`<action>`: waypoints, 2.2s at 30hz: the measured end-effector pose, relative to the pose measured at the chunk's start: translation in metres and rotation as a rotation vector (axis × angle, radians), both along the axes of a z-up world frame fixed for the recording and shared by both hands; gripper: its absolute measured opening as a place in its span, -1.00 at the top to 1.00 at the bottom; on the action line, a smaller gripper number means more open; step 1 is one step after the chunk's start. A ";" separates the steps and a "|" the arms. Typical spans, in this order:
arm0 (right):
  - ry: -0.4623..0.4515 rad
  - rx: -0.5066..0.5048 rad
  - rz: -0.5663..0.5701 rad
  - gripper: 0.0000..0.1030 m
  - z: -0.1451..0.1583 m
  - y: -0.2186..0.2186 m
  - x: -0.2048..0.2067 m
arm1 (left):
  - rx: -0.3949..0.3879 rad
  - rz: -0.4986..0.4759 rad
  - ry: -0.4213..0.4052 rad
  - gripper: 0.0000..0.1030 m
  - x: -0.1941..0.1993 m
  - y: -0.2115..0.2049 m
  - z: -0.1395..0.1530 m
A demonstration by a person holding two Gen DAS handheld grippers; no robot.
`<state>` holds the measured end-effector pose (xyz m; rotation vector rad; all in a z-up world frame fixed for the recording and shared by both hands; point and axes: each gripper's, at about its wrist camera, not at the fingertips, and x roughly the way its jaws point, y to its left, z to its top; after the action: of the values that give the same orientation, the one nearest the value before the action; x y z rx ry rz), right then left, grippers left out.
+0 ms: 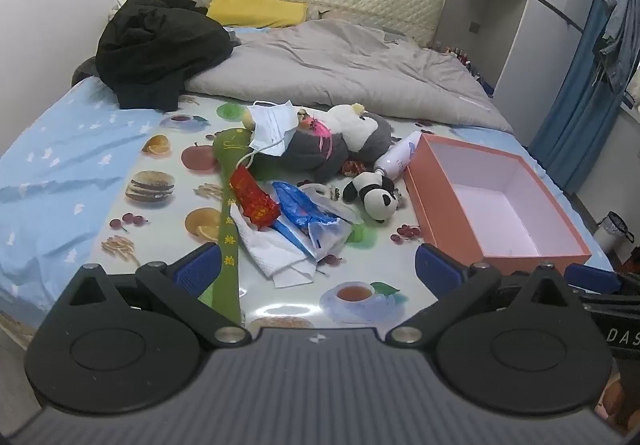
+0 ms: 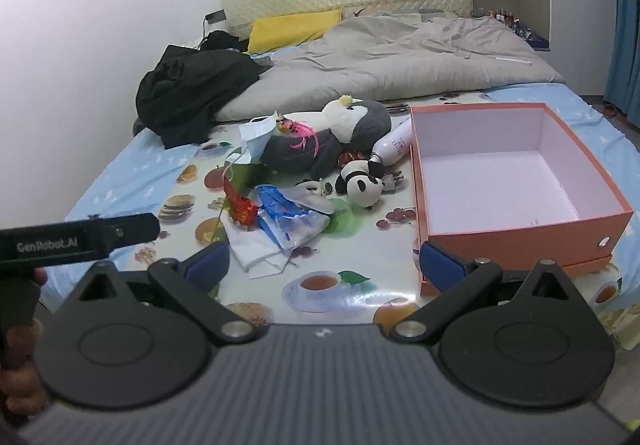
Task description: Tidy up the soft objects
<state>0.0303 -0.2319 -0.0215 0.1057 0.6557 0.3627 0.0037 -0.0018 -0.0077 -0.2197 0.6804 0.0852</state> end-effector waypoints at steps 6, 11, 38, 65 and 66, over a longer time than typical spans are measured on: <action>0.000 -0.003 0.000 -1.00 0.001 0.000 -0.001 | 0.009 0.000 -0.009 -1.00 -0.003 -0.002 0.002; -0.002 0.008 -0.004 -1.00 0.001 0.000 -0.005 | 0.012 -0.003 -0.013 -1.00 -0.006 -0.005 0.004; 0.004 -0.005 -0.013 -1.00 -0.001 -0.001 -0.010 | 0.010 -0.010 -0.005 -1.00 -0.012 -0.010 -0.004; -0.009 0.049 -0.015 -1.00 -0.041 -0.006 -0.018 | 0.038 -0.055 0.044 -1.00 -0.006 -0.001 -0.047; -0.011 0.044 -0.023 -1.00 -0.042 -0.007 -0.018 | 0.038 -0.061 0.049 -1.00 -0.004 -0.002 -0.048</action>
<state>0.0120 -0.2385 -0.0636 0.1534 0.6354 0.3550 -0.0004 -0.0034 -0.0561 -0.1603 0.7331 0.0449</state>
